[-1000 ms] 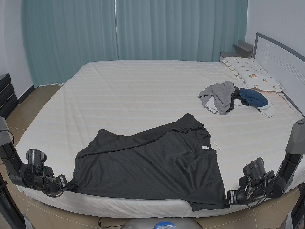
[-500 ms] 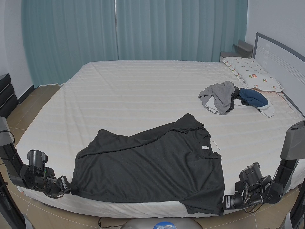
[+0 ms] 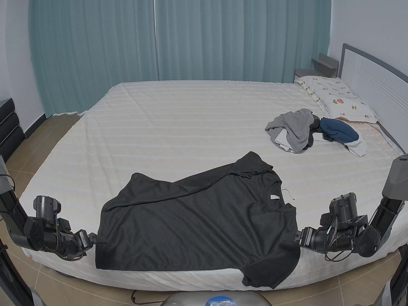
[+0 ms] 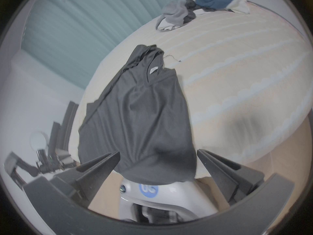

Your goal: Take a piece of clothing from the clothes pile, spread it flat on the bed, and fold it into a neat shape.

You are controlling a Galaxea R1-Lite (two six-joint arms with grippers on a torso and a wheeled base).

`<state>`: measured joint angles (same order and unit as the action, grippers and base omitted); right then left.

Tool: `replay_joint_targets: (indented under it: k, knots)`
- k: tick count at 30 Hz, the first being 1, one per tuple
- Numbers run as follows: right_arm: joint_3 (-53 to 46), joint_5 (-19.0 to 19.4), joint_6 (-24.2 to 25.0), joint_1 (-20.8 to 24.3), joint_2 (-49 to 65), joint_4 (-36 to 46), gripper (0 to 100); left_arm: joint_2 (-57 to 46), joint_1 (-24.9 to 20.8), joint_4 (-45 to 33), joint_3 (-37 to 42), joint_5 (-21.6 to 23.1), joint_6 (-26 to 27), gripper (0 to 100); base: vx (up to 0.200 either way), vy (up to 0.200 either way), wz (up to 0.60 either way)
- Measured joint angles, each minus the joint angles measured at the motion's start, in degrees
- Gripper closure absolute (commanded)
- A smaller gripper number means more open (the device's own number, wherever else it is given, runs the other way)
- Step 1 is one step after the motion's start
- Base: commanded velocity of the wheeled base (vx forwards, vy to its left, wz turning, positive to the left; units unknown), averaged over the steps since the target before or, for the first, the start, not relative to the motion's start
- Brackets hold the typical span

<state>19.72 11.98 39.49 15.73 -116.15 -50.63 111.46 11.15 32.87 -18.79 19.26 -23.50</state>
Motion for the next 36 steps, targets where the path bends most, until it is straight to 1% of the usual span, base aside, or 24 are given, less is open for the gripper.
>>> replay_joint_targets:
  k: [3, 4, 6, 8, 12, 14, 21, 33, 36]
  knots:
    - [1.4, 3.0, 4.4, -0.6, -0.3, -0.4, 0, -0.5, 0.0, 0.0, -0.5, 0.0, -2.1, 0, 0.000, 0.200, 0.00]
    - [1.7, 4.2, 5.1, -0.9, -0.6, -0.8, 0, -0.7, 0.1, 0.0, -0.8, 0.0, -3.2, 0, 0.000, 0.200, 0.00]
    - [2.1, 5.2, 6.0, -1.5, -1.1, -2.0, 0, -0.8, 0.3, 0.0, -1.6, 0.0, -5.7, 0, 0.000, 0.200, 0.00]
    - [2.3, 5.9, 7.0, -2.2, -1.8, -4.5, 0, -0.9, 0.8, 0.0, -2.4, 0.1, -7.2, 0, 0.000, 0.200, 0.00]
    - [2.4, 6.2, 10.2, -3.0, -3.2, -7.3, 0, -1.0, 1.0, 0.0, -3.2, 0.1, -7.5, 0, 0.000, 0.200, 0.00]
    - [2.4, 6.2, 11.1, -3.2, -3.8, -8.5, 0, -1.0, 1.3, 0.0, -3.4, 0.1, -7.6, 0, 0.000, 0.000, 0.00]
    - [2.2, 6.2, 11.5, -3.7, -5.2, -8.9, 0, -0.9, 1.4, 0.1, -3.7, 0.2, -8.0, 0, 0.000, 0.000, 0.00]
    - [1.6, 6.3, 11.5, -3.6, -5.4, -9.0, 0, -1.3, 0.6, 0.0, -3.8, 0.3, -8.3, 0, 0.200, 0.000, 0.00]
    - [1.5, 6.3, 11.5, -3.6, -5.4, -9.0, 0, -1.3, 0.1, 0.0, -4.1, 0.3, -9.6, 0, 0.000, 0.000, 0.00]
